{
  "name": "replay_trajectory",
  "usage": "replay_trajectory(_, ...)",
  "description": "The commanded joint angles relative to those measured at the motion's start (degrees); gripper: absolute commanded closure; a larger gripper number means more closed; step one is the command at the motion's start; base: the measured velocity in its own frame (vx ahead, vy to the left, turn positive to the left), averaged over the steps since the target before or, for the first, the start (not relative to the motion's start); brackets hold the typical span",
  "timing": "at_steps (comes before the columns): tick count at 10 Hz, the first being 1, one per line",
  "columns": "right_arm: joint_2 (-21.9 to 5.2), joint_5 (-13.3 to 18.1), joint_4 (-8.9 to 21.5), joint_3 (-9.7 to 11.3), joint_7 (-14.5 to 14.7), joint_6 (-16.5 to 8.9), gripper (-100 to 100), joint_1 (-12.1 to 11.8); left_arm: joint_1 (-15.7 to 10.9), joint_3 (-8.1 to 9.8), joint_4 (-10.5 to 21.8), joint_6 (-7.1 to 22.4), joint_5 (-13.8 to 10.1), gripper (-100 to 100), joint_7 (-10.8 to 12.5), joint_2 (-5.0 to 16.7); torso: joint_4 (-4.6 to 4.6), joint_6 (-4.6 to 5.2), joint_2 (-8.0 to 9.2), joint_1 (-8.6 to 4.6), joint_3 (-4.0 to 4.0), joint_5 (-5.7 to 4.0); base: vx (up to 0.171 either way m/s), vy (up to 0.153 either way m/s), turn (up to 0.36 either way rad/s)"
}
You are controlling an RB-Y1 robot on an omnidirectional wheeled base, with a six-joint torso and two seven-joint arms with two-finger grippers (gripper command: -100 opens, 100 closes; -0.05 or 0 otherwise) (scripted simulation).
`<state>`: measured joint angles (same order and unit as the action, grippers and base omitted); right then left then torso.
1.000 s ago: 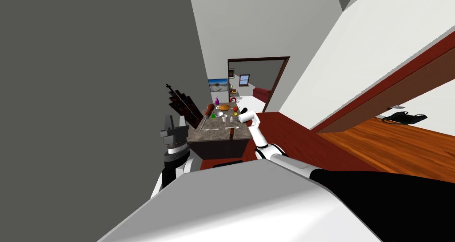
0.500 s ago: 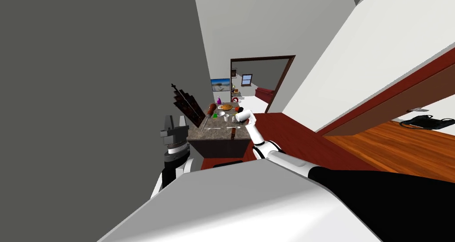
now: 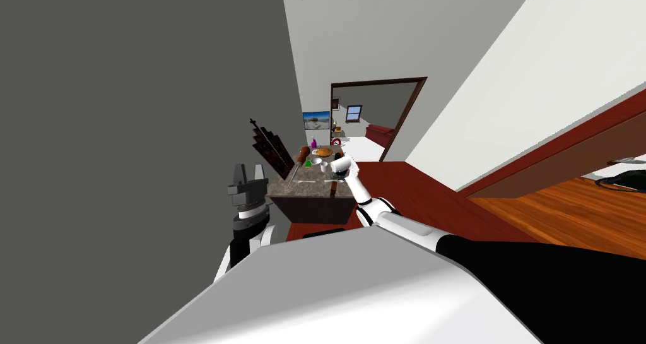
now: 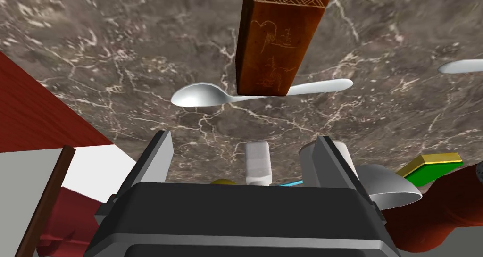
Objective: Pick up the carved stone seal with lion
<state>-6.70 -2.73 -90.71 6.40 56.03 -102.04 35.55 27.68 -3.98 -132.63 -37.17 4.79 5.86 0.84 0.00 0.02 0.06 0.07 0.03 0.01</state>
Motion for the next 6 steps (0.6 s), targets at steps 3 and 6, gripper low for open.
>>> replay_trajectory(3, 2.0, -1.2, 4.6, 1.5, 0.2, -4.9, -100, 0.5, 0.0, 0.00, 0.0, 0.0, 0.0, 0, 0.0, 0.0, 0.00, 0.02, 0.01, -0.01, 0.00, 0.00, -0.011, 0.016, 0.085)
replay_trajectory(6, 2.2, -1.2, 5.0, 1.7, 0.2, -5.1, 0, 0.0, 0.0, 0.00, 0.0, 0.0, 0.0, 0, 0.0, 0.0, 0.00, 0.03, -0.02, -0.05, -0.01, -0.01, -0.003, 0.009, 0.016)
